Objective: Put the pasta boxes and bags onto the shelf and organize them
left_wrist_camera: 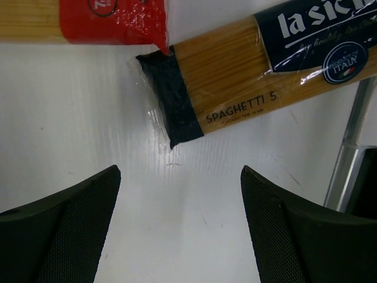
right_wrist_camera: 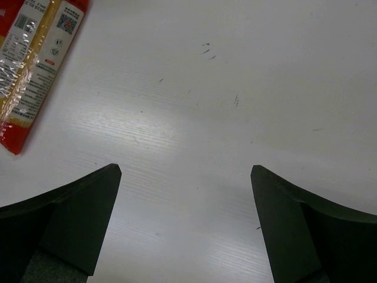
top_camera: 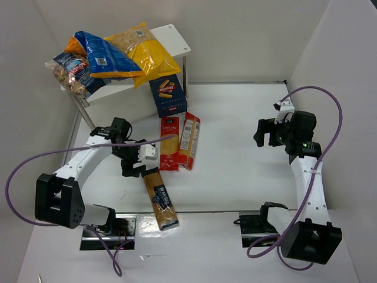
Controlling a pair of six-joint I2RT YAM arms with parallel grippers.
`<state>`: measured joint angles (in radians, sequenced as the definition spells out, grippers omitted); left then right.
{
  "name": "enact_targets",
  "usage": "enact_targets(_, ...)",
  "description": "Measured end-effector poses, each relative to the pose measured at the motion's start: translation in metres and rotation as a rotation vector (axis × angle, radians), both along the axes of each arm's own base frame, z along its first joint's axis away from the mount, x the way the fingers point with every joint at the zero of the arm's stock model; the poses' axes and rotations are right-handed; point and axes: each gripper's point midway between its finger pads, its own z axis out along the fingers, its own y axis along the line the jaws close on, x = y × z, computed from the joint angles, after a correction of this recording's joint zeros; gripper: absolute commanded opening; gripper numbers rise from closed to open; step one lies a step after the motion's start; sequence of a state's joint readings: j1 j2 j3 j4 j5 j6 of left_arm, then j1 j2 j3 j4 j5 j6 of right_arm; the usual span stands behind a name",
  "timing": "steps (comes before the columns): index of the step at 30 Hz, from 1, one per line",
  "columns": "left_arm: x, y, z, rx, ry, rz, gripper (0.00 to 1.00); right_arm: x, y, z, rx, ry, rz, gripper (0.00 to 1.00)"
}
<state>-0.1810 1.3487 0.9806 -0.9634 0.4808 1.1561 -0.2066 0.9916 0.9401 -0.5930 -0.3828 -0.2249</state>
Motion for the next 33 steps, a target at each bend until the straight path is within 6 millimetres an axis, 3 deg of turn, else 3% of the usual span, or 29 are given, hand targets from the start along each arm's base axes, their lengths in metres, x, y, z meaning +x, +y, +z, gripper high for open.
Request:
enact_targets(4,-0.010,-0.007,-0.018,0.048,-0.030,-0.066,0.90,0.000,0.000,-0.002,0.000,0.005,0.001,1.00)
enact_targets(7,-0.017,-0.010,-0.016,0.054,-0.085,-0.082,0.92,0.000,0.002,-0.002,0.007,0.007,0.013,1.00)
enact_targets(11,-0.011,-0.013,0.016,-0.001,-0.226,-0.018,0.95,0.001,0.010,-0.011,0.026,0.045,0.058,1.00)
enact_targets(15,-0.011,-0.020,0.043,-0.072,-0.348,-0.010,0.95,0.006,0.030,-0.035,0.021,0.134,0.127,1.00)
enact_targets(18,-0.023,-0.029,0.033,-0.088,-0.342,-0.064,0.95,0.005,0.039,-0.045,0.020,0.173,0.157,1.00)
enact_targets(23,-0.041,-0.038,-0.003,-0.036,-0.235,-0.157,0.94,0.004,0.037,-0.039,0.009,0.151,0.154,1.00)
enact_targets(33,-0.018,-0.049,-0.013,-0.030,-0.248,-0.119,0.97,0.004,0.035,-0.036,-0.004,0.137,0.141,1.00)
